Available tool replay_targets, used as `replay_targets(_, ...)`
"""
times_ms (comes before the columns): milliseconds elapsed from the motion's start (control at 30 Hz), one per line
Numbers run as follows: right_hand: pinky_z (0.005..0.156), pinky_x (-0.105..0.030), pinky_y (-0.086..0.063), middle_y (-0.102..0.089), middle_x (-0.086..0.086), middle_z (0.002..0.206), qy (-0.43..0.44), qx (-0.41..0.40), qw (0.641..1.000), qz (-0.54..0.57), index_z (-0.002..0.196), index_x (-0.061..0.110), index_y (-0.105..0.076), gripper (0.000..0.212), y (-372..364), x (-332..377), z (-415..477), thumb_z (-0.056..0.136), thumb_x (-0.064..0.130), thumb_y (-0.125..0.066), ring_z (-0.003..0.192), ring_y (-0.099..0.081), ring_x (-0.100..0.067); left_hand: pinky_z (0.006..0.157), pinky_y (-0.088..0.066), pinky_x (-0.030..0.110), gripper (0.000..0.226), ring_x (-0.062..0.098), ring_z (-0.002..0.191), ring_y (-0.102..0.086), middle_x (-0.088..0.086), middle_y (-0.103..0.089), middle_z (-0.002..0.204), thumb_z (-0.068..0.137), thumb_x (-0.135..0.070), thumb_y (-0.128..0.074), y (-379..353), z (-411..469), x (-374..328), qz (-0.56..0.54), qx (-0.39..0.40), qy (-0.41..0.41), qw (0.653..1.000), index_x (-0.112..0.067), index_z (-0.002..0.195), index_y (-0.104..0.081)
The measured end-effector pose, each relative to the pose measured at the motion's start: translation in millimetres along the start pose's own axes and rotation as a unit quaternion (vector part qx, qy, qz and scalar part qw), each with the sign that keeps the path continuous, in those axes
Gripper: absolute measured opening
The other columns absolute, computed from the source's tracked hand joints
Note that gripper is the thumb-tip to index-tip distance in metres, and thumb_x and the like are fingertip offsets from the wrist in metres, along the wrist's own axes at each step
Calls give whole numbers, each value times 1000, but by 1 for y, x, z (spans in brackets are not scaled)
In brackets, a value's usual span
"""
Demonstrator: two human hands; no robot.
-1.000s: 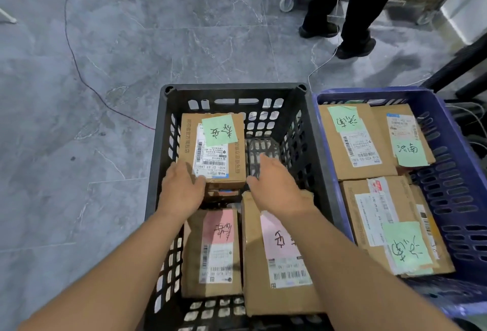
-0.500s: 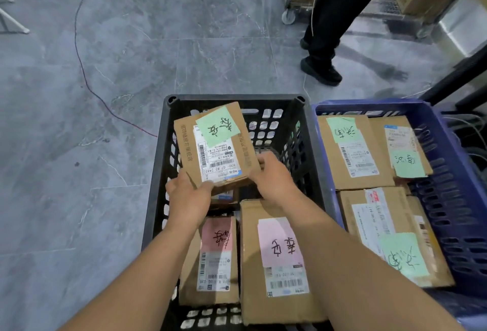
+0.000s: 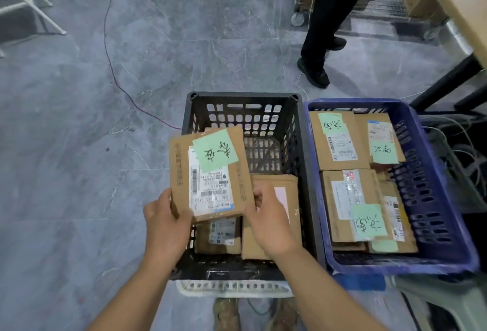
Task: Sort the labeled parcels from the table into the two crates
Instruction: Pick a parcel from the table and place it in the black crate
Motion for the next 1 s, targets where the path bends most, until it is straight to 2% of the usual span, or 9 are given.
replay_targets(67, 72, -20, -53, -60, 8, 107, 2, 15, 1000, -8, 106, 24, -46, 14, -12, -7, -16, 97, 20, -56, 89, -58, -2, 98, -40, 33, 52, 19, 111, -48, -2, -30, 114, 90, -3, -54, 12, -22, 15, -3, -9, 5, 1000, -25, 136, -43)
replay_targets(167, 83, -35, -54, -61, 7, 111, 2, 27, 999, -44, 106, 22, -47, 16, -28, -21, -34, 95, 19, -57, 99, -59, -11, 92, -41, 29, 50, 15, 101, -50, 0, -32, 117, 90, -3, -56, 22, -46, 43, -17, -21, 26, 999, -25, 134, -45)
replay_targets(300, 87, -38, -53, -62, 5, 104, -1, 10, 999, -52, 104, 21, -48, 16, -34, -34, -49, 93, 15, -57, 96, -61, -16, 97, -42, 33, 51, 19, 110, -49, -1, -33, 117, 90, -3, -56, 20, -57, 64, -30, -15, 44, 998, -22, 135, -44)
replay_targets(400, 85, -34, -50, -61, -1, 103, -26, 7, 997, -67, 101, 18, -45, 15, -29, -43, -46, 94, 13, -56, 98, -60, -20, 102, -43, 41, 46, 18, 115, -49, -4, -39, 119, 92, -5, -55, 11, -49, 58, -25, 8, 7, 1000, -23, 133, -46)
replay_targets(467, 82, -32, -50, -61, -4, 103, -38, 9, 996, -79, 98, 17, -43, 14, -31, -50, -41, 94, 13, -56, 97, -60, -20, 98, -46, 39, 40, 16, 112, -48, -3, -46, 118, 93, -10, -53, 7, -39, 54, 6, 13, -22, 1000, -24, 131, -48)
replay_targets(533, 74, -30, -49, -61, -5, 101, -48, 12, 995, -83, 95, 18, -41, 15, -35, -54, -34, 95, 15, -55, 86, -58, -17, 93, -46, 37, 38, 14, 108, -47, 2, -50, 121, 93, -10, -52, 4, -28, 54, 45, 11, -31, 998, -22, 129, -49)
replay_targets(633, 64, -28, -45, -57, -2, 91, -65, 8, 993, -96, 98, 16, -41, 12, -37, -63, -21, 96, 17, -53, 74, -50, -12, 93, -46, 38, 45, 19, 111, -49, 6, -49, 124, 90, -6, -53, -6, -21, 57, 92, 20, -35, 995, -18, 133, -47)
replay_targets(867, 78, -37, -51, -59, -5, 96, -81, 21, 991, -100, 94, 16, -44, 11, -39, -84, -17, 94, 17, -55, 88, -58, -21, 88, -47, 37, 49, 22, 114, -49, 9, -48, 127, 93, -8, -50, -23, -23, 70, 158, 36, -7, 987, -15, 140, -38)
replay_targets(1000, 80, -40, -52, -61, -5, 97, -76, 25, 989, -125, 100, 15, -46, 8, -48, -87, -8, 94, 16, -50, 89, -59, -22, 77, -48, 33, 53, 23, 108, -53, 9, -44, 127, 96, -17, -45, -28, -19, 80, 285, 51, -9, 957, -14, 146, -27)
Point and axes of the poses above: each hand's wrist, its own z-axis towards the middle knuckle, its own y-axis out of the back of the hand, x = y × z, the point moved 3 cm from there along z, towards the middle knuckle
